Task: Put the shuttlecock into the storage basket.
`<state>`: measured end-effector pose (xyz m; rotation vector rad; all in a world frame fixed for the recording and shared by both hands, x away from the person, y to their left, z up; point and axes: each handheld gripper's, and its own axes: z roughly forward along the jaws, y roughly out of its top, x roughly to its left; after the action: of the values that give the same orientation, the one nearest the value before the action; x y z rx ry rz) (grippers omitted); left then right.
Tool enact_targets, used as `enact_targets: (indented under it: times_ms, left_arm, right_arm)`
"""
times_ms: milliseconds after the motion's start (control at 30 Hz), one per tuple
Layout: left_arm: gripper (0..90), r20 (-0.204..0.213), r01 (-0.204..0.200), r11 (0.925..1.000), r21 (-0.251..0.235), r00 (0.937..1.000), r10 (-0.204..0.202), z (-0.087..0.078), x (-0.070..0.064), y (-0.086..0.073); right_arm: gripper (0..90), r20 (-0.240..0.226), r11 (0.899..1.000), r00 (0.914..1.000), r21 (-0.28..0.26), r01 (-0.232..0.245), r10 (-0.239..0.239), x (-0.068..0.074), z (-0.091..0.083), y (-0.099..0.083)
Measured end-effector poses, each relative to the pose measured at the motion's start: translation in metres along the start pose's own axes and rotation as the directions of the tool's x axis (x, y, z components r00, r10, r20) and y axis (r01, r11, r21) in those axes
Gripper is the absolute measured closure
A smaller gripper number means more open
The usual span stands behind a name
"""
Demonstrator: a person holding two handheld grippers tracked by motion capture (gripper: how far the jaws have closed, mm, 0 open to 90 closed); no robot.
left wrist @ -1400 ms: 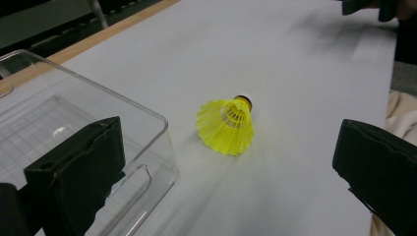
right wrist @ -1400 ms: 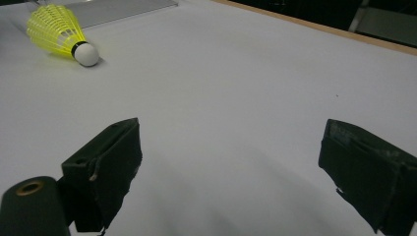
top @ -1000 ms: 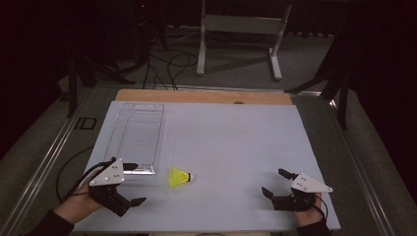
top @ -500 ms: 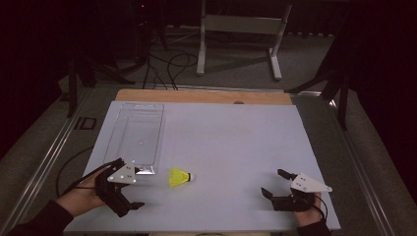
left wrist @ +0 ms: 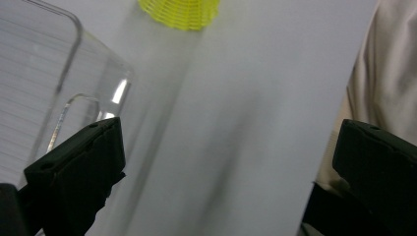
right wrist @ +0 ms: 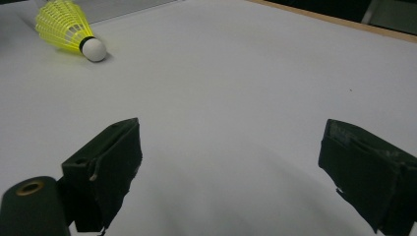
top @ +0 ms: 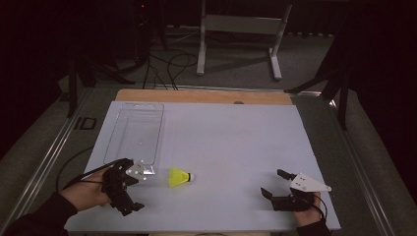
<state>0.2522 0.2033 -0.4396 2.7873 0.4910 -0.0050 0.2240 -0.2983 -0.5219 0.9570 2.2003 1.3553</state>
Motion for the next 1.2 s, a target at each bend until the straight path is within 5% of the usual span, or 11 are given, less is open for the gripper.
enact_targets:
  times_ms: [267,433,600,900,1200]
  left_arm:
    - [0.2,0.037,0.073,0.993,0.093,0.9964,-0.076,0.001,0.003,0.013]
    - [0.2,0.037,0.078,0.9903,0.115,0.9959,-0.083,0.001,0.003,0.019]
    - [0.1,0.08,0.091,0.9896,0.112,0.9918,-0.1,0.0,0.005,0.03]
    - [0.2,0.068,0.058,0.996,0.068,0.9957,-0.062,-0.008,0.005,0.051]
    - [0.2,0.1,0.017,0.998,0.061,0.9947,-0.023,-0.011,0.007,0.072]
  right_arm:
    - [9.2,-0.001,1.0,1.0,0.003,-0.007,0.007,0.0,0.0,0.0]
    - [9.3,-0.001,1.0,1.0,0.002,-0.005,0.005,0.0,0.0,0.0]
    - [9.2,0.0,1.0,1.0,0.002,-0.004,0.004,0.0,0.0,0.0]
    - [9.3,-0.002,1.0,1.0,0.0,-0.008,0.008,0.0,0.0,0.0]
    - [9.2,-0.007,1.0,0.9999,-0.002,-0.012,0.012,0.0,0.0,0.0]
